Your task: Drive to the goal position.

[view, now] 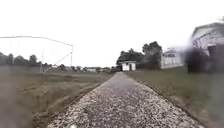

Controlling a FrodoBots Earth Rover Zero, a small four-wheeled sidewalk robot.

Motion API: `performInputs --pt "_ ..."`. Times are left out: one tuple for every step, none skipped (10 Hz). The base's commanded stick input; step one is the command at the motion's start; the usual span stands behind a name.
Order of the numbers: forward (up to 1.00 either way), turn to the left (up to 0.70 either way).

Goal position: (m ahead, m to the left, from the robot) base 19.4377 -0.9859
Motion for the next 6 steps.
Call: performInputs --pt "0.7 0.0" --pt "0.7 0.0" --pt "0.7 0.0" --pt "0.7 0.0" --pt "0.7 0.0" --pt "0.7 0.0"
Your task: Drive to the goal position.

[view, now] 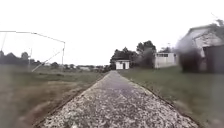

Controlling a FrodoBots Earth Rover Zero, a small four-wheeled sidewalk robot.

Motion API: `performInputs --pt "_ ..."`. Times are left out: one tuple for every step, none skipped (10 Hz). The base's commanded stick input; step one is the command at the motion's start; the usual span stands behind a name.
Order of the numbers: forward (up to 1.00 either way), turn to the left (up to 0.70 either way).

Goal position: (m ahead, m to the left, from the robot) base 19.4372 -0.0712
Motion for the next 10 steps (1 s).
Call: performInputs --pt "0.7 0.0" --pt "0.7 0.0" --pt "0.7 0.0" --pt "0.7 0.0" --pt "0.7 0.0" --pt "0.7 0.0" --pt "0.7 0.0" --pt "0.7 0.0" --pt "0.7 0.0" --pt "0.7 0.0"
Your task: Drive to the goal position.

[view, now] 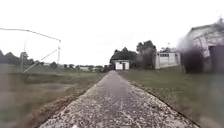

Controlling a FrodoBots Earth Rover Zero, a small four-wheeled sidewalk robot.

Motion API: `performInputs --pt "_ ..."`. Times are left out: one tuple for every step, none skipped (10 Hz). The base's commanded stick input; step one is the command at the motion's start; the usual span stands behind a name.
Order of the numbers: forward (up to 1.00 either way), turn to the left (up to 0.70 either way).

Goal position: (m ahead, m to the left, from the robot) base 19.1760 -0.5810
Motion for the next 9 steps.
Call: performInputs --pt "0.7 0.0" --pt "0.7 0.0" --pt "0.7 0.0" --pt "0.7 0.0" --pt "0.7 0.0" --pt "0.7 0.0" --pt "0.7 0.0" --pt "0.7 0.0" --pt "0.7 0.0"
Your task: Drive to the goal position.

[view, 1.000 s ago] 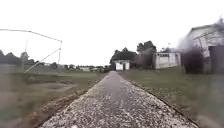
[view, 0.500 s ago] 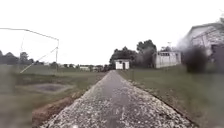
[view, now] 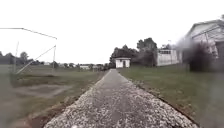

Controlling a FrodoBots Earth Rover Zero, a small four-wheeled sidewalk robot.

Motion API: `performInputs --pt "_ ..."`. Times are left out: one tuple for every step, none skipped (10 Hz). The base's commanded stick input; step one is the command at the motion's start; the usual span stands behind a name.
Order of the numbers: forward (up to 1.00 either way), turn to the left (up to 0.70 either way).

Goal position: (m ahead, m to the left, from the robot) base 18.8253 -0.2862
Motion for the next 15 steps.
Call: performInputs --pt "0.7 0.0" --pt "0.7 0.0" --pt "0.7 0.0" --pt "0.7 0.0" --pt "0.7 0.0" --pt "0.7 0.0" --pt "0.7 0.0" --pt "0.7 0.0" --pt "0.7 0.0" --pt "0.7 0.0" --pt "0.7 0.0" --pt "0.7 0.0" --pt "0.7 0.0" --pt "0.7 0.0" --pt "0.7 0.0"
